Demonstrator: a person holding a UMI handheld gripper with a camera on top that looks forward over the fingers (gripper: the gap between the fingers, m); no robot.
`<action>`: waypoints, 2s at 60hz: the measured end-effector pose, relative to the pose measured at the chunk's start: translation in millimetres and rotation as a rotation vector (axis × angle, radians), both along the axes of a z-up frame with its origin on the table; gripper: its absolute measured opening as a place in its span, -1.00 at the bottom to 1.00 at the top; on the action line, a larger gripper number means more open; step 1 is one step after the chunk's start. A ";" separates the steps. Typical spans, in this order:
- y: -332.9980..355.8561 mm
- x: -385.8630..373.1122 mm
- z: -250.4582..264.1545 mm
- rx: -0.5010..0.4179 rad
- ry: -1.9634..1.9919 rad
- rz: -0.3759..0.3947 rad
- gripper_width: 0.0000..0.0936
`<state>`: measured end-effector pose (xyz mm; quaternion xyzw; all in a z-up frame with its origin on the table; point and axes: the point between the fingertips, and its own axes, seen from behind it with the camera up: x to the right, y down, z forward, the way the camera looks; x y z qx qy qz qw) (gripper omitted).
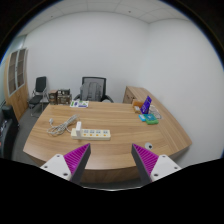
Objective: Unplug charger
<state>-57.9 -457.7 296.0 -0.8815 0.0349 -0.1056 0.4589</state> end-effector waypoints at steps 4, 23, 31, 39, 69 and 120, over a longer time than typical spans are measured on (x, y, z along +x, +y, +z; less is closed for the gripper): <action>-2.5 1.7 -5.1 -0.012 0.003 -0.010 0.84; -26.4 -0.2 -89.4 -0.117 -0.008 -0.031 0.84; -10.1 -31.2 -144.9 -0.123 0.015 0.027 0.84; 58.7 -78.1 -176.0 -0.030 0.074 0.116 0.84; 294.6 -130.7 -248.4 0.049 0.069 0.147 -0.01; 346.1 36.5 -60.7 0.358 0.161 0.118 -0.65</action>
